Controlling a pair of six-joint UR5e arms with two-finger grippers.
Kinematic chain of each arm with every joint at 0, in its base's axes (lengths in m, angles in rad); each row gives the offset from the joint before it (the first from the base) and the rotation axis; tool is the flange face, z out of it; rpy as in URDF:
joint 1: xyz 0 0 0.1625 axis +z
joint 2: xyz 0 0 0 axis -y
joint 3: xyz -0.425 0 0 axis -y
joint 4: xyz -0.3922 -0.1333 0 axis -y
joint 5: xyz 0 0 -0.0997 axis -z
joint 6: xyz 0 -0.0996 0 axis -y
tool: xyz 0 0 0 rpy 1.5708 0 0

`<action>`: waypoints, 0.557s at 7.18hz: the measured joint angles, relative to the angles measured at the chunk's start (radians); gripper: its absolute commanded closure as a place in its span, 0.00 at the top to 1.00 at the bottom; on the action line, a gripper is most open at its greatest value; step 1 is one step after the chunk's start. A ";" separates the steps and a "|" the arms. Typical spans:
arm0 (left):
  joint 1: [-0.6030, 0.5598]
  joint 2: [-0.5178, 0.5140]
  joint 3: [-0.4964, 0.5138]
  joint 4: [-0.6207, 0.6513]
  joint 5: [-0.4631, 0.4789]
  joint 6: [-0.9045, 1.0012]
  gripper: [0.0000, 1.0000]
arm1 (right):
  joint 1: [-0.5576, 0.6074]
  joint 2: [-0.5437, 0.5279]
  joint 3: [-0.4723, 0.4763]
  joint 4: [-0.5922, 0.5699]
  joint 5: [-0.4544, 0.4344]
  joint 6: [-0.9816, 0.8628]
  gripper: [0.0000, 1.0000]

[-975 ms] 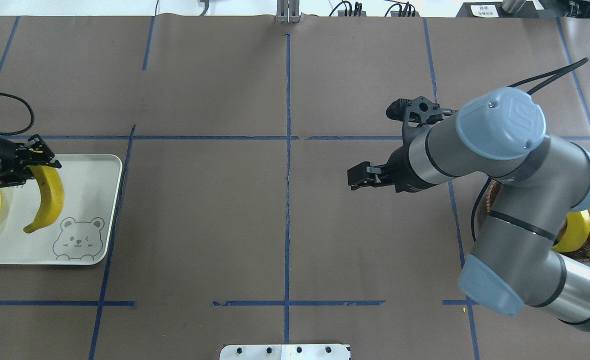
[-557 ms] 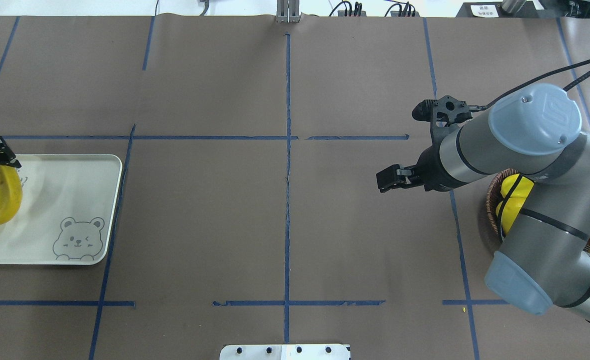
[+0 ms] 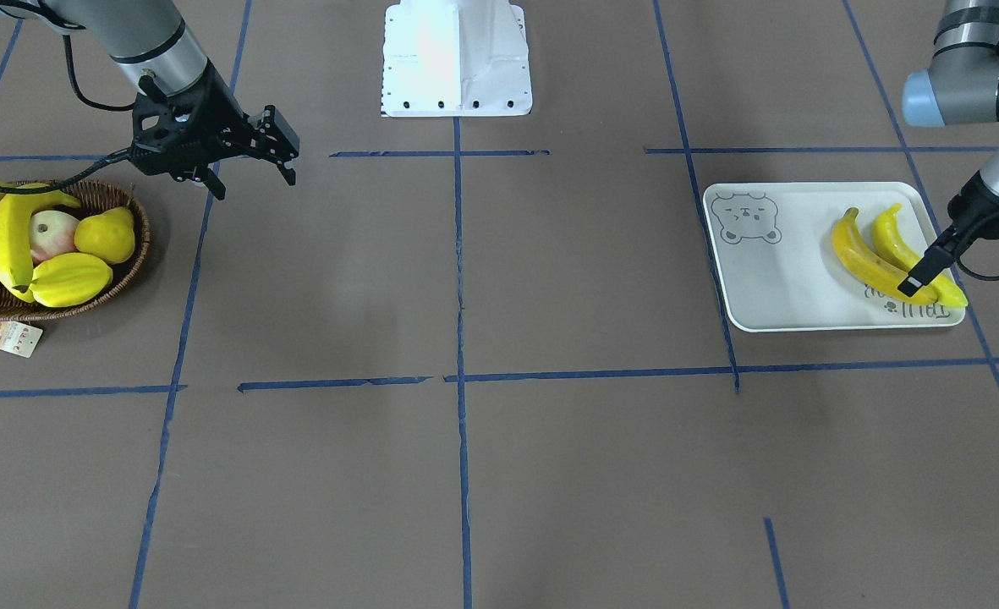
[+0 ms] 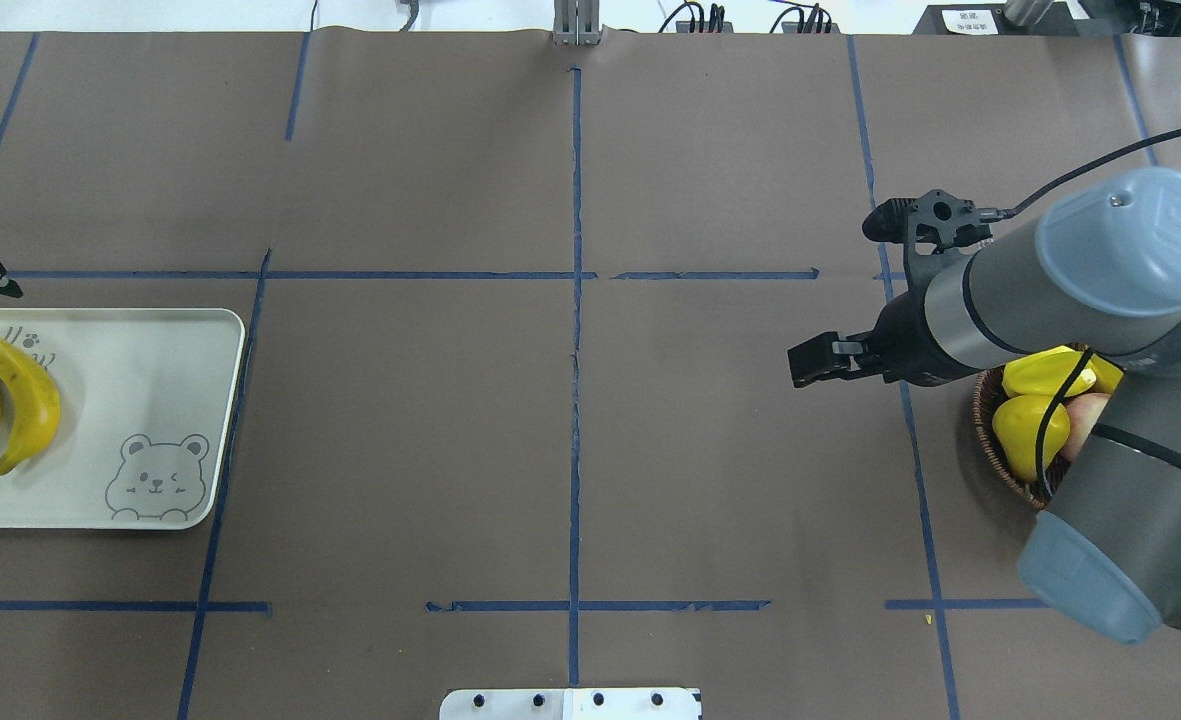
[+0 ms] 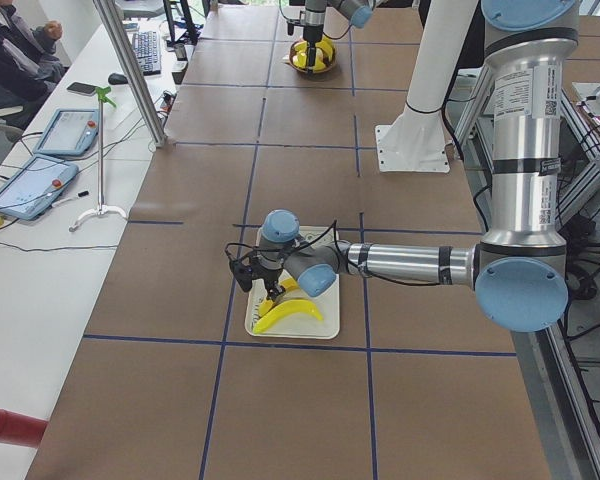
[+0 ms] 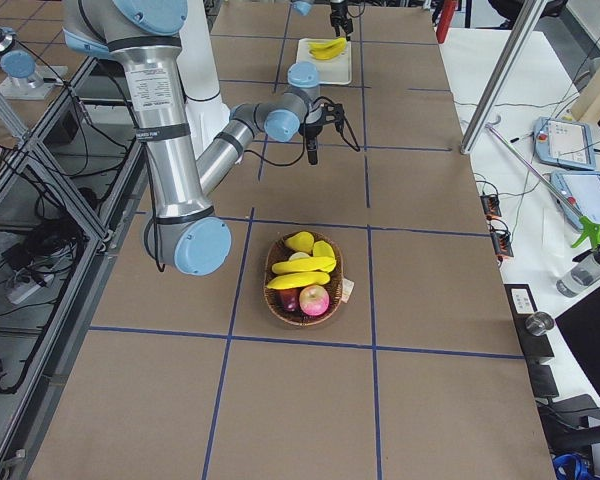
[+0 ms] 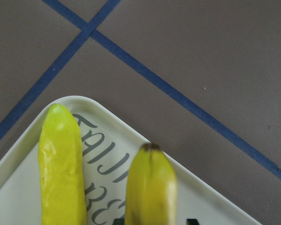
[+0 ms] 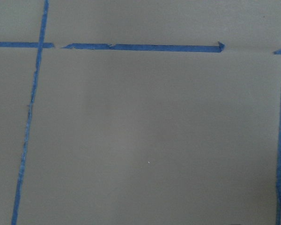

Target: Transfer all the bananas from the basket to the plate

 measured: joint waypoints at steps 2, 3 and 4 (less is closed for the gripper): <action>-0.048 -0.005 -0.122 0.015 -0.086 0.000 1.00 | 0.033 -0.114 0.043 0.017 -0.002 -0.119 1.00; -0.037 -0.009 -0.179 0.016 -0.098 -0.003 1.00 | 0.049 -0.184 0.053 0.063 -0.003 -0.167 1.00; -0.010 -0.011 -0.228 0.018 -0.101 -0.007 1.00 | 0.061 -0.277 0.050 0.167 -0.002 -0.196 1.00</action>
